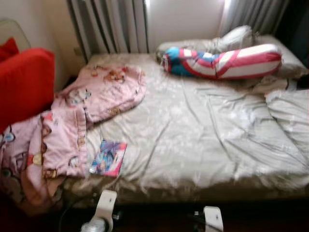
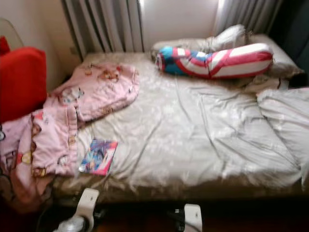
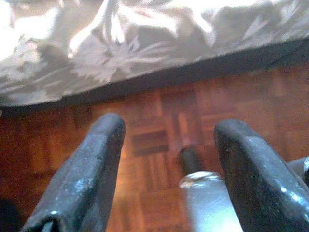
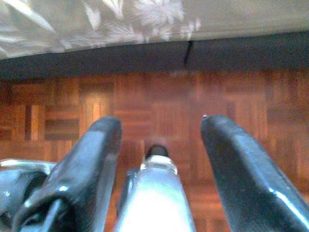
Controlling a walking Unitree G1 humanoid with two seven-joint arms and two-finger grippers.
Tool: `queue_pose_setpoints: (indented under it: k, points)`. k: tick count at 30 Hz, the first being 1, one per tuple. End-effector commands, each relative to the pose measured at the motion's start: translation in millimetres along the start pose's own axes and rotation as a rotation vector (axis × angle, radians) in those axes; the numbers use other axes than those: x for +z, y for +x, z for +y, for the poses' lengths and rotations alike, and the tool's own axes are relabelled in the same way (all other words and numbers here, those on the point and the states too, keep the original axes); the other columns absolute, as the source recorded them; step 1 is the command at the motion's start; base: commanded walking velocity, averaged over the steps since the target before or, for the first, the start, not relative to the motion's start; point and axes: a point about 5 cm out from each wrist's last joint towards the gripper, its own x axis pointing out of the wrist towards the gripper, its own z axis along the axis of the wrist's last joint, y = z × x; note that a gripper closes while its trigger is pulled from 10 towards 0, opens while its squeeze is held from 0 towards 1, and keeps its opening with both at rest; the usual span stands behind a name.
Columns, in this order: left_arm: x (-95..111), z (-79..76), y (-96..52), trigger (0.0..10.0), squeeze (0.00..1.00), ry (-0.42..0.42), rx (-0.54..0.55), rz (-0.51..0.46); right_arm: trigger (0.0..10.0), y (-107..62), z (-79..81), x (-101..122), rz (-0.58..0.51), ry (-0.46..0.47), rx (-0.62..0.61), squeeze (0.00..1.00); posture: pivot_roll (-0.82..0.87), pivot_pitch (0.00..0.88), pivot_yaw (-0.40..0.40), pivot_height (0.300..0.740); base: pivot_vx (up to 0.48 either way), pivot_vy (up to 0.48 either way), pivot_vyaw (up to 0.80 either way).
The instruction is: Clean up the room
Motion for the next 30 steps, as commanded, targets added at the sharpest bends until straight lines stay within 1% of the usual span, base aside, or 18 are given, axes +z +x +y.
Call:
queue_pose_setpoints:
  k: [1,15,18,22,30]
  points:
    - [-6.2,10.6,-2.5,10.0,0.00,0.016,0.027,0.027,10.0,1.4,8.0,7.5,-0.028,-0.006,0.019,0.00,-0.08,0.000,0.003,0.740,0.000,0.424,0.79]
    - [-7.4,10.3,-2.8,10.0,0.00,0.015,0.027,0.029,10.0,1.2,8.6,6.2,-0.024,0.000,0.036,0.00,-0.08,0.000,0.003,0.740,0.000,0.406,0.80]
    - [-7.4,10.2,-2.8,10.0,0.00,0.013,0.028,0.027,10.0,1.1,8.6,6.1,-0.024,0.001,0.037,0.00,-0.08,0.000,0.003,0.740,0.000,0.281,0.80]
    - [-6.0,9.9,-2.6,10.0,0.00,0.027,0.021,0.018,10.0,1.0,8.2,6.6,-0.037,0.034,0.029,0.00,-0.08,0.000,0.002,0.740,0.000,0.000,0.00]
    - [-6.2,9.7,-2.6,10.0,0.00,0.020,0.021,0.021,10.0,1.0,8.5,7.1,-0.040,0.043,0.036,0.00,-0.07,0.000,-0.001,0.740,0.000,0.000,0.00]
